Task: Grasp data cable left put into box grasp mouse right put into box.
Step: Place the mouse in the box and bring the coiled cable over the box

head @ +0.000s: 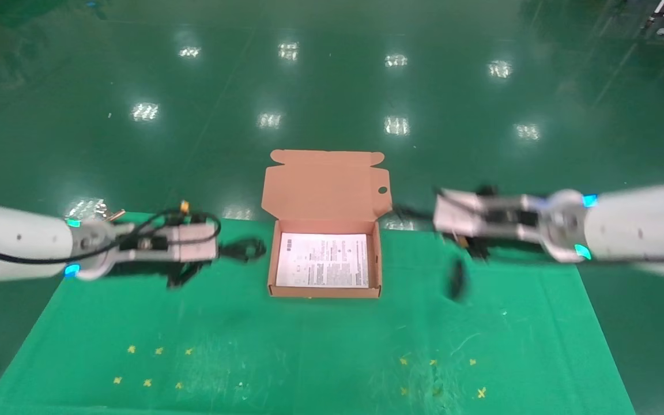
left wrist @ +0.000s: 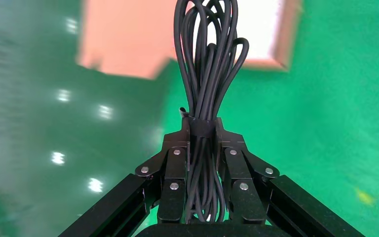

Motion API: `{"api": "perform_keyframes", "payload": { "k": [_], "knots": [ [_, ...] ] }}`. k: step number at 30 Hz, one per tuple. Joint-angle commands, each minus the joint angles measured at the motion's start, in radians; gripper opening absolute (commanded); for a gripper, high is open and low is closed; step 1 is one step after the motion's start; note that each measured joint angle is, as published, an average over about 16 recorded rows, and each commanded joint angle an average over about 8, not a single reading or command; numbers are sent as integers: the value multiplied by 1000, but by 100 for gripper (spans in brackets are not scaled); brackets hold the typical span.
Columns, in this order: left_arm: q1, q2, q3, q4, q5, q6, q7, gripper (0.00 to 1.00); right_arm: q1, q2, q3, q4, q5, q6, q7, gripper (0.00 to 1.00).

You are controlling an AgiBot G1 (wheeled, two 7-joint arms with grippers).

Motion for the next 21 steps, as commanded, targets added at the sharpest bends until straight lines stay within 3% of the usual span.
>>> {"api": "perform_keyframes", "payload": {
  "k": [1, 12, 21],
  "knots": [
    [-4, -6, -5, -60, 29, -36, -14, 0, 31, -8, 18, 23, -6, 20, 12, 0],
    [-67, 87, -9, -69, 147, -168, -33, 0, 164, -186, 44, -147, 71, 149, -111, 0],
    [-103, 117, -19, -46, 174, -200, -48, 0, 239, -267, 51, -287, 154, 186, -253, 0]
  ]
}}
